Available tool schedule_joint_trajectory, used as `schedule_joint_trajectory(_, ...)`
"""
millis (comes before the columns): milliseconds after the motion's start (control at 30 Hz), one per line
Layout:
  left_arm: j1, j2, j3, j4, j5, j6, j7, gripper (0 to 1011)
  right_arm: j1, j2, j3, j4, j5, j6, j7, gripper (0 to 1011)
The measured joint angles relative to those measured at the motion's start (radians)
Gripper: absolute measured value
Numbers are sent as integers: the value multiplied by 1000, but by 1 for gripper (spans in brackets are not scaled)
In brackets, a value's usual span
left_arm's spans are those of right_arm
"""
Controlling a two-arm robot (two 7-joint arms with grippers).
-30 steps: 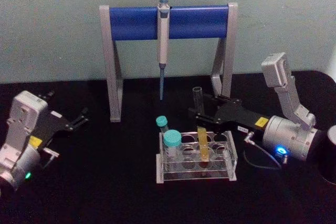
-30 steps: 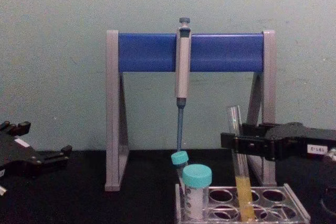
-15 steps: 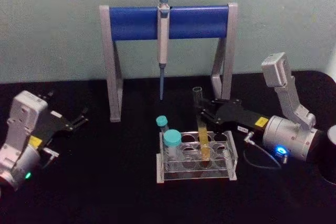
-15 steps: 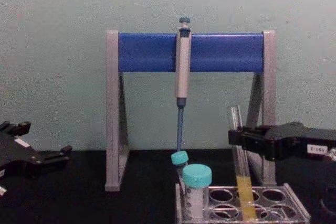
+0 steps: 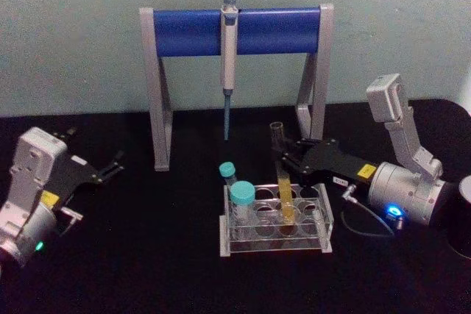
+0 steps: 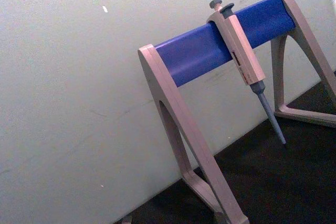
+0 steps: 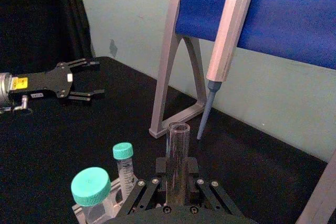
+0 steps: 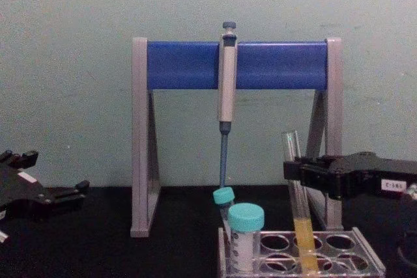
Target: Pick up the test tube from the test tube rack, shake it, then place it back into the test tube rack.
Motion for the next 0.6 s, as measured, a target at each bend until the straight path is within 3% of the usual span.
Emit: schedule_joint_trajectory(600, 0, 0, 0, 0, 0, 0, 0, 1001, -13, 10, 11, -19, 15, -24, 11, 228)
